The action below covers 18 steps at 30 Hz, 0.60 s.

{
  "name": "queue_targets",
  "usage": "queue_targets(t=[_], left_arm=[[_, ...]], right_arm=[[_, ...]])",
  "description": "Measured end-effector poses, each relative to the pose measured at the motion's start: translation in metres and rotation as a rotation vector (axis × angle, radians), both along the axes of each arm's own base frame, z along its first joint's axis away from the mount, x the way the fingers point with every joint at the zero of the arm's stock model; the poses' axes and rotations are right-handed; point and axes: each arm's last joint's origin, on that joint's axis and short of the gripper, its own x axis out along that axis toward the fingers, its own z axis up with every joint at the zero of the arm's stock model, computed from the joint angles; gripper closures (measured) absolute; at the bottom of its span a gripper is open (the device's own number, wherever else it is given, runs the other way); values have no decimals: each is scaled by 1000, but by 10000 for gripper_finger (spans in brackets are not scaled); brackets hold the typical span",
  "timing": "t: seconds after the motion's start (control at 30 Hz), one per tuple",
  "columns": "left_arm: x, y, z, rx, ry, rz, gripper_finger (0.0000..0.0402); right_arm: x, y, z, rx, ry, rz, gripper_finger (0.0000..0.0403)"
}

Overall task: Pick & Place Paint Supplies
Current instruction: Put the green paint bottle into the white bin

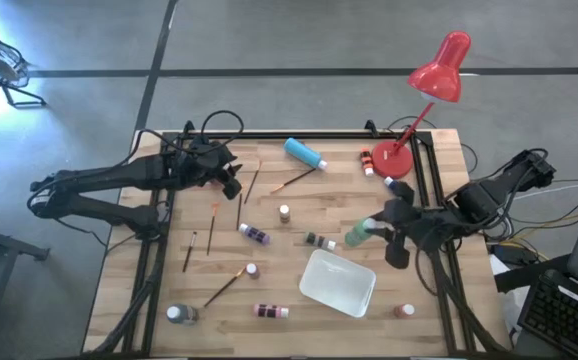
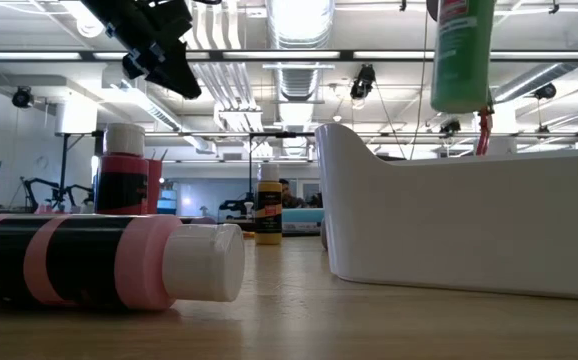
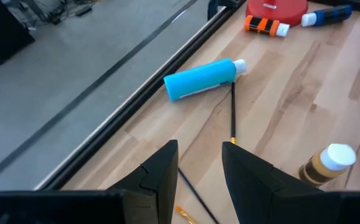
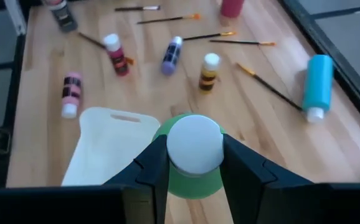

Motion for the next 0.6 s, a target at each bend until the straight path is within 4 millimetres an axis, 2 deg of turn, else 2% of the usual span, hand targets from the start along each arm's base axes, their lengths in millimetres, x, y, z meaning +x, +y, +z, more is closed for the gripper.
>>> queue_targets(t=[0.27, 0.43, 0.6], left_arm=[[0, 0, 0, -14, -12, 12, 271], [0, 0, 0, -22, -19, 18, 271], [0, 0, 0, -27, -24, 22, 271]], right_arm=[[21, 30, -15, 40, 81, 156, 298], [25, 55, -15, 43, 76, 226, 298], [26, 69, -26, 32, 99, 216, 298]])
